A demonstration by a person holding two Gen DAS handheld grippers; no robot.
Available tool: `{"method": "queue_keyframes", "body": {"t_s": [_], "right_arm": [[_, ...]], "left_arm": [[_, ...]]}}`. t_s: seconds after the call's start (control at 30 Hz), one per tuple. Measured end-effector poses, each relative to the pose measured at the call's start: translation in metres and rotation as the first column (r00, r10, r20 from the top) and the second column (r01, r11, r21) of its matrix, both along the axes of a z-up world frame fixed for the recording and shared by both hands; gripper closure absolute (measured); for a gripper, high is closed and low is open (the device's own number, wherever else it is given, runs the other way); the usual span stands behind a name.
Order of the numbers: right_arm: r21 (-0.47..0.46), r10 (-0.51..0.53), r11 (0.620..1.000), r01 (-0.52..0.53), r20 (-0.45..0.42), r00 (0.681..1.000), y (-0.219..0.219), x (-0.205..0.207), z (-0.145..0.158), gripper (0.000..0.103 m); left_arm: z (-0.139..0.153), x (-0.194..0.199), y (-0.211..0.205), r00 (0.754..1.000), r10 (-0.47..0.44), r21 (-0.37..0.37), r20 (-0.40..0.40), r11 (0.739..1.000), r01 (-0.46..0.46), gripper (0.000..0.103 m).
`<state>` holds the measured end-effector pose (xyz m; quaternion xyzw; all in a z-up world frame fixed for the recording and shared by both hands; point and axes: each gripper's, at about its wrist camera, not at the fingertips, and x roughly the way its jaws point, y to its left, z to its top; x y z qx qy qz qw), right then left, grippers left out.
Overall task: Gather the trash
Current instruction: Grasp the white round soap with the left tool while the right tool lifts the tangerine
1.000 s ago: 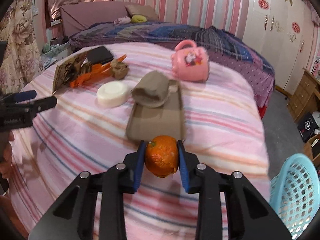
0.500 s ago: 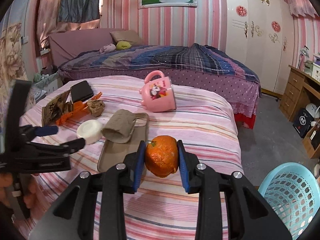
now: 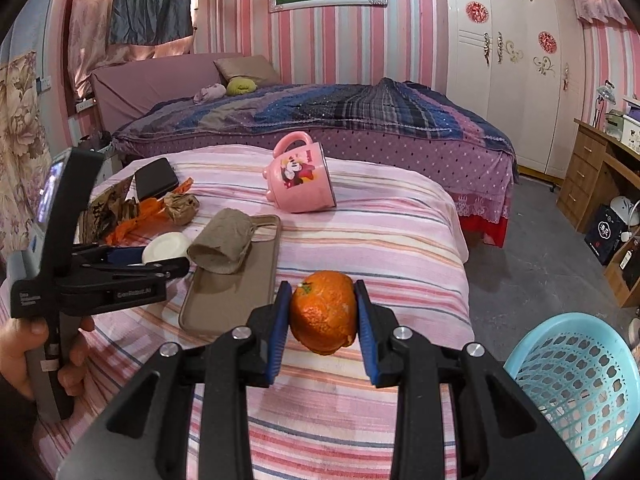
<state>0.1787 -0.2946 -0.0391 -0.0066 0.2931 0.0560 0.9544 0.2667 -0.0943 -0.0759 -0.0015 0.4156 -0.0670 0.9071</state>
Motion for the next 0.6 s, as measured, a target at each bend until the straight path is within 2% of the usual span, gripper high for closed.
{"method": "queue_keyframes", "body": {"t_s": [0.1,0.17,0.3,0.43,0.53,0.6], "right_arm": [[-0.009,0.001,1.0,-0.001,-0.002,1.0,0.003,-0.001,0.0,0.072],[-0.011,0.005,1.0,-0.005,0.001,1.0,0.005,-0.004,0.001,0.072],[-0.007,0.01,1.0,-0.01,0.009,1.0,0.009,-0.01,0.004,0.072],[-0.02,0.016,1.0,-0.016,0.018,1.0,0.013,-0.021,0.009,0.072],[-0.041,0.02,0.999,-0.019,0.022,1.0,0.014,-0.028,0.011,0.072],[-0.043,0.022,0.999,-0.021,0.022,1.0,0.014,-0.031,0.012,0.072]], "left_arm": [[0.005,-0.016,0.006,1.0,0.011,-0.012,0.011,1.0,-0.011,0.043],[0.013,-0.033,0.007,0.999,0.013,0.008,0.034,1.0,-0.013,0.043],[0.034,-0.059,0.004,0.994,0.005,0.034,0.11,0.999,-0.009,0.043],[0.05,-0.086,0.007,0.988,0.018,0.0,0.153,1.0,-0.018,0.043],[0.054,-0.106,0.014,0.988,0.037,-0.048,0.153,0.998,-0.03,0.043],[0.056,-0.116,0.013,0.986,0.038,-0.051,0.16,0.998,-0.03,0.043]]}}
